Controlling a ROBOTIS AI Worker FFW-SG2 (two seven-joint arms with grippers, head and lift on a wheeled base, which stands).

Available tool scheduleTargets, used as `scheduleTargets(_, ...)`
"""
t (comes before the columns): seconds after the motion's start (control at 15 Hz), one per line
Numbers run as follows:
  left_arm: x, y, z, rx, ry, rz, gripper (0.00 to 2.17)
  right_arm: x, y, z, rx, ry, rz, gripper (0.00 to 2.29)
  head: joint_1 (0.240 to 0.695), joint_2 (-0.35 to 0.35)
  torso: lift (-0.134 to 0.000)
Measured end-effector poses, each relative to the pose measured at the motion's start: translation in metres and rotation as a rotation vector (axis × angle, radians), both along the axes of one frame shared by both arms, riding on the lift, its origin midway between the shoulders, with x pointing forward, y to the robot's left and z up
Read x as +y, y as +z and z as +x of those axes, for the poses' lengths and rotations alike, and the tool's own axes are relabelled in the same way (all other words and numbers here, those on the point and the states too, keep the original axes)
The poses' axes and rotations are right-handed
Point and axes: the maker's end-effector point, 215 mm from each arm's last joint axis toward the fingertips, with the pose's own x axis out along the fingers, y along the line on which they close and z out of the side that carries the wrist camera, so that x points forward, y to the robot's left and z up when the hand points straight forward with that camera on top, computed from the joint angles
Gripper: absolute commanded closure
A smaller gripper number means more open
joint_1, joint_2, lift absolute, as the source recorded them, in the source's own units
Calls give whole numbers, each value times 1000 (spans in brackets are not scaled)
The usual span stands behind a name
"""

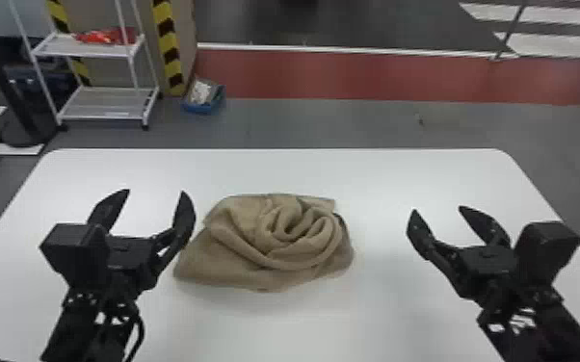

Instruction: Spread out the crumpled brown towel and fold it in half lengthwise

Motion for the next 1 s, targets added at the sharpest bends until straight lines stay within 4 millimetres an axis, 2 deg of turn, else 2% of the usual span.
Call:
scheduleTargets(0.27, -16, -19, -5, 50, -36, -17, 208, -7, -28, -4, 56, -10, -58, 194, 695, -95, -124)
scheduleTargets(0.33, -20, -31, -7, 91, -53, -16, 208, -11, -35, -6, 71, -15, -67, 194, 695, -103, -124)
scheduleTargets(0.67, -22, -85, -17, 305, -106, -8, 211, -13, -41, -10, 85, -17, -71, 194, 695, -113, -124)
scheduleTargets(0.93, -19, -102, -28, 389, -132, -21, 333, -10, -40, -7, 81, -12, -70, 194, 695, -107, -124)
scheduleTargets(1.0, -19, -109, -33, 423, -140, -21, 444, -10, -41, -7, 82, -12, -71, 194, 695, -107, -124)
